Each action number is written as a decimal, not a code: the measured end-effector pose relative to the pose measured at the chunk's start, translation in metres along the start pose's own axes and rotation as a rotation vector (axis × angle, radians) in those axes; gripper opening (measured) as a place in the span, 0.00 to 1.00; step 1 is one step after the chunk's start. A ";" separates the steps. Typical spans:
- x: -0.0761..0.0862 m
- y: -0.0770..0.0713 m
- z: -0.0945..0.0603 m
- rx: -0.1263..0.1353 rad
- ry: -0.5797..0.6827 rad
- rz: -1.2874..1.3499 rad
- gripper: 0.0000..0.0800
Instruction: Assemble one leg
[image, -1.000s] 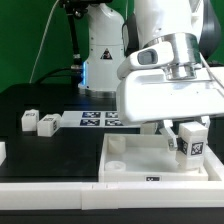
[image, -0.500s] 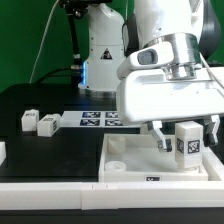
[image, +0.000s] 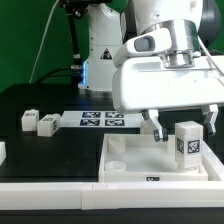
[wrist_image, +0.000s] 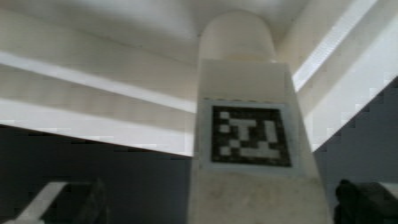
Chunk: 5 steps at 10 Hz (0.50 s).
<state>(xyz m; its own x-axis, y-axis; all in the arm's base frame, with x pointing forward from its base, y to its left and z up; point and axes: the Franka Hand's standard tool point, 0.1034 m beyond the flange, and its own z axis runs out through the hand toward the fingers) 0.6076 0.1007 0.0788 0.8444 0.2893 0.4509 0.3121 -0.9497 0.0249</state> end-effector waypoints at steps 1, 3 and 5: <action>0.004 0.001 -0.001 -0.003 0.015 0.000 0.81; -0.004 -0.004 0.002 0.013 -0.047 0.007 0.81; -0.004 -0.004 0.002 0.013 -0.047 0.007 0.81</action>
Offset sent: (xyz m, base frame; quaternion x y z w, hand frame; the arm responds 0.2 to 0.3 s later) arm 0.0122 -0.0139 0.0043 -0.0728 -0.1731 0.0539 0.9807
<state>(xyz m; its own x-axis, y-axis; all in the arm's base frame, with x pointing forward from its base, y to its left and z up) 0.6042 0.1035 0.0755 0.8660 0.2878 0.4089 0.3111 -0.9503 0.0099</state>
